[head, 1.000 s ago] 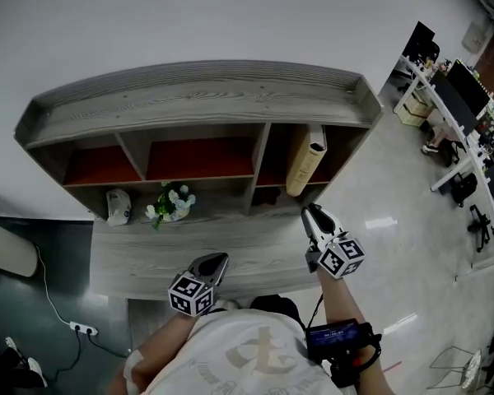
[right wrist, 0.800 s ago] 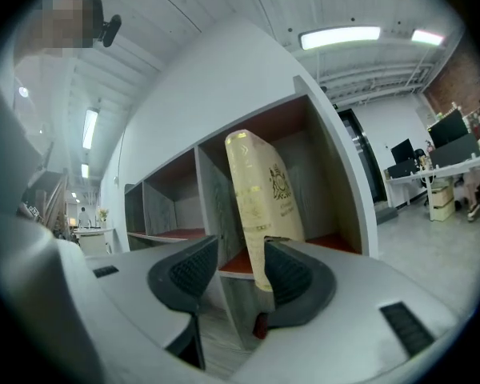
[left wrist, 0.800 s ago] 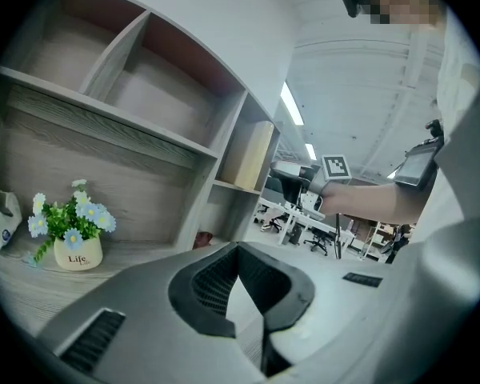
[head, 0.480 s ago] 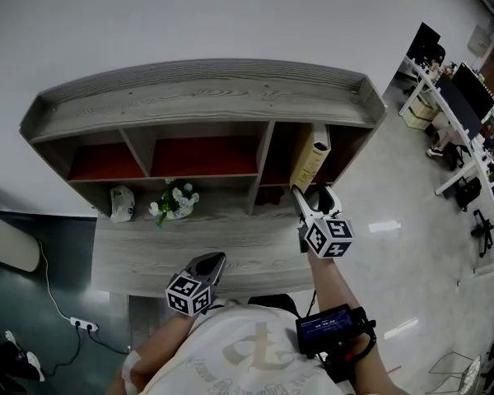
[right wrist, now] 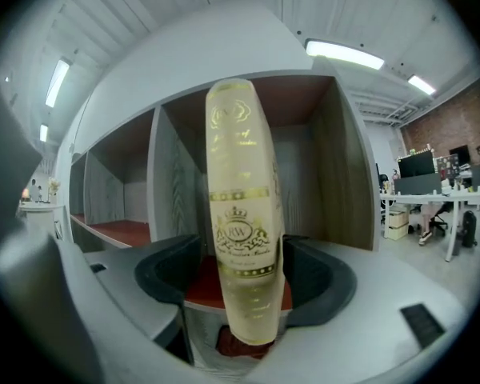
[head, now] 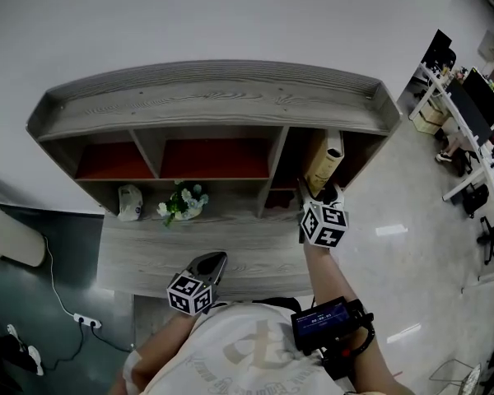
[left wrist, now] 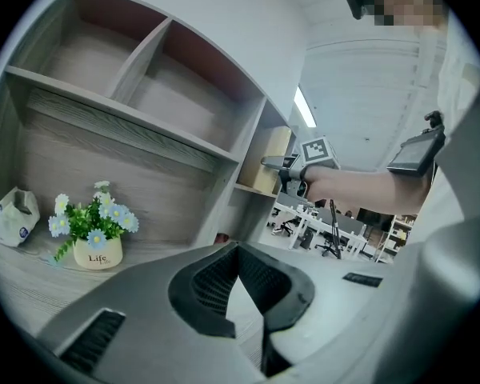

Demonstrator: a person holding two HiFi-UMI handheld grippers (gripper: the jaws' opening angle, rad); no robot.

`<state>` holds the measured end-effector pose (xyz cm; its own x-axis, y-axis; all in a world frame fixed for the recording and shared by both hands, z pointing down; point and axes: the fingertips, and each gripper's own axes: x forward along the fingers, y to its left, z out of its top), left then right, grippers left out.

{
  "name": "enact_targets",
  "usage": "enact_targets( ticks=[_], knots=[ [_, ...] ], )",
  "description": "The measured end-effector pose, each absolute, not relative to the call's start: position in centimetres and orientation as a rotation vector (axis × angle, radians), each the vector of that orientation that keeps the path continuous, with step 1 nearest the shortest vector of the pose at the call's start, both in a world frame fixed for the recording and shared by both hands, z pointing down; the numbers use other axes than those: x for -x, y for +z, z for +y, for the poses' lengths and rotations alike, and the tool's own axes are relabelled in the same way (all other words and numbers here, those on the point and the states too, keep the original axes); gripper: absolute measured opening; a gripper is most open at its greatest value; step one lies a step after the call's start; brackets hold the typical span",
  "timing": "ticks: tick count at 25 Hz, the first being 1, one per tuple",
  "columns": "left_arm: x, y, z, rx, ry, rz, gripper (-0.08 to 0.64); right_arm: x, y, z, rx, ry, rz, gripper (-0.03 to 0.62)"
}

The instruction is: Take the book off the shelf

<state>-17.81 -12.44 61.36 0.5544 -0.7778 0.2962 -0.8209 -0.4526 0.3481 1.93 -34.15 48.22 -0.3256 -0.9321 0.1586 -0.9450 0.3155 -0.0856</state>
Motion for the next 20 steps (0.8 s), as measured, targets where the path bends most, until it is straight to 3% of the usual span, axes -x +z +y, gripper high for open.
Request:
enact_targets(
  ticks=[7,11,16,20],
  knots=[
    [18.2,61.7,-13.6,-2.341,0.138,-1.287,0.002,-2.1,48.7,-35.9,-1.833,0.239,-2.368,0.325],
    [18.1,61.8,-14.2,-2.346,0.137,-1.273,0.002,-2.7,48.6,-36.8,-1.885,0.215,-2.306,0.261],
    [18.3,62.1,-14.8,-2.342,0.138,-1.262,0.002,-3.5,48.8,-37.5,-1.899,0.211,-2.263,0.261],
    [18.2,62.3,-15.2,-2.343,0.138,-1.249,0.002,-4.0,48.9,-38.3,-1.908,0.222,-2.257,0.222]
  ],
)
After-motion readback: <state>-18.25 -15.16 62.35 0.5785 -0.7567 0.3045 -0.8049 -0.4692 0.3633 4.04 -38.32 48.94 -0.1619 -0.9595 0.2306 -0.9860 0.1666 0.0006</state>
